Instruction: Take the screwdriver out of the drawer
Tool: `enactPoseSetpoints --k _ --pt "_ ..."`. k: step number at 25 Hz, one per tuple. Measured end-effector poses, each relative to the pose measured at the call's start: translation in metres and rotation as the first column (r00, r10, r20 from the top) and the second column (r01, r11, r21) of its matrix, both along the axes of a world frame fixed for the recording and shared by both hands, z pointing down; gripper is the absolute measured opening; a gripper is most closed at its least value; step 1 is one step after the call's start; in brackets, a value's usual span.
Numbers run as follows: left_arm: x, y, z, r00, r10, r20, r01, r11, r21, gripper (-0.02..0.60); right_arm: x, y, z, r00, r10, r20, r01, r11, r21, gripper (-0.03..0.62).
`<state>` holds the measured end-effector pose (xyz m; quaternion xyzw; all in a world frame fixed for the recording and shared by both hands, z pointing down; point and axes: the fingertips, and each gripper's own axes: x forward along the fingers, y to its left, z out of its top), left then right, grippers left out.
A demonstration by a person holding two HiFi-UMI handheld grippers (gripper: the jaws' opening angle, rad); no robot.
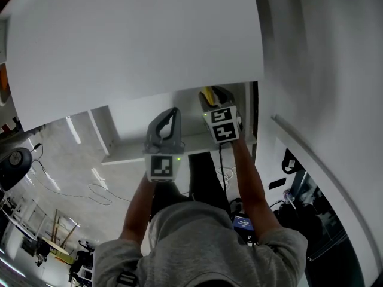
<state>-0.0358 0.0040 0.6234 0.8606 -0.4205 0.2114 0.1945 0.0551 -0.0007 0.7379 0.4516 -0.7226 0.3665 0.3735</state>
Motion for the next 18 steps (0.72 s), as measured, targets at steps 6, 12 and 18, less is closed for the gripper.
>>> enactPoseSetpoints --k 6,12,18 --pt "-0.005 -0.001 0.001 1.0 -0.019 -0.002 0.019 1.0 0.005 0.012 0.0 0.0 0.018 1.0 0.009 -0.028 -0.01 0.999 -0.041 0.186" --pt "-0.008 -0.001 0.003 1.0 -0.027 0.001 0.027 1.0 -0.004 0.012 0.005 -0.001 0.027 0.998 0.018 -0.061 -0.021 0.999 -0.042 0.091" --pt "-0.006 -0.001 0.002 1.0 -0.026 0.003 0.026 1.0 -0.011 0.012 0.007 0.0 0.026 0.998 0.019 -0.054 -0.022 0.998 -0.065 0.08"
